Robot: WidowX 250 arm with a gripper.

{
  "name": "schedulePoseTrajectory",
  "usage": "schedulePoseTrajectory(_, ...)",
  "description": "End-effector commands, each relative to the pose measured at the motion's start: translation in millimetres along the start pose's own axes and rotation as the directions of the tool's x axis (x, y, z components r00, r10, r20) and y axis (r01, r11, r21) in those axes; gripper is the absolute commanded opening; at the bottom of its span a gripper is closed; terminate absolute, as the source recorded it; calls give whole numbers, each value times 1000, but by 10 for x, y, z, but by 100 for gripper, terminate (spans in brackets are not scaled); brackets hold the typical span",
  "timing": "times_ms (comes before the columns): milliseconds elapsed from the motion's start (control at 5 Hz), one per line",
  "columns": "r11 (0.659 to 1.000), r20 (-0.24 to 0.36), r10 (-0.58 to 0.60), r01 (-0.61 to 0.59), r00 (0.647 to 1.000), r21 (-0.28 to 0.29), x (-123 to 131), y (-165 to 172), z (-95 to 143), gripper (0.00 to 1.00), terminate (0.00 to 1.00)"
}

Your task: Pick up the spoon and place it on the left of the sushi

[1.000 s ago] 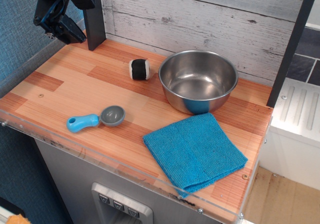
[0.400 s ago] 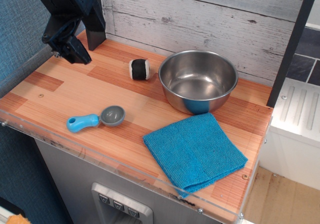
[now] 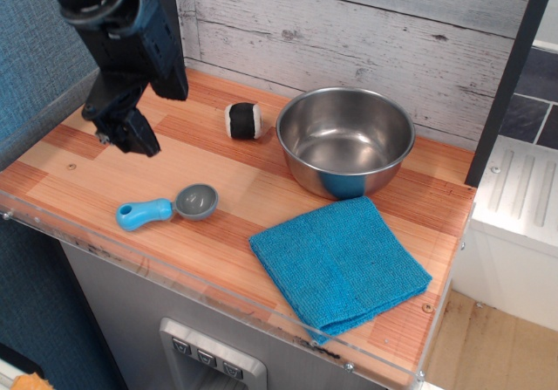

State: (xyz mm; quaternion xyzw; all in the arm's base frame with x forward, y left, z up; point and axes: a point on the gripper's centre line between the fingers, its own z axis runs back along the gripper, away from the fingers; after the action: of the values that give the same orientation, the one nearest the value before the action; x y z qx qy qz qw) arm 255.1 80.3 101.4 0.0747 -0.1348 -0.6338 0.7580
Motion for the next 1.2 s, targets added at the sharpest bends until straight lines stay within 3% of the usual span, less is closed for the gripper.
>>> schedulePoseTrajectory(0, 988, -54, 151, -149, 987, 32, -8, -112, -135, 100, 0)
schedulePoseTrajectory(400, 958, -143, 284, -287, 948, -1, -38, -163, -405, 100, 0)
schedulePoseTrajectory(1000, 941, -203, 311, -331, 928, -68, -3, -310, -787, 100, 0)
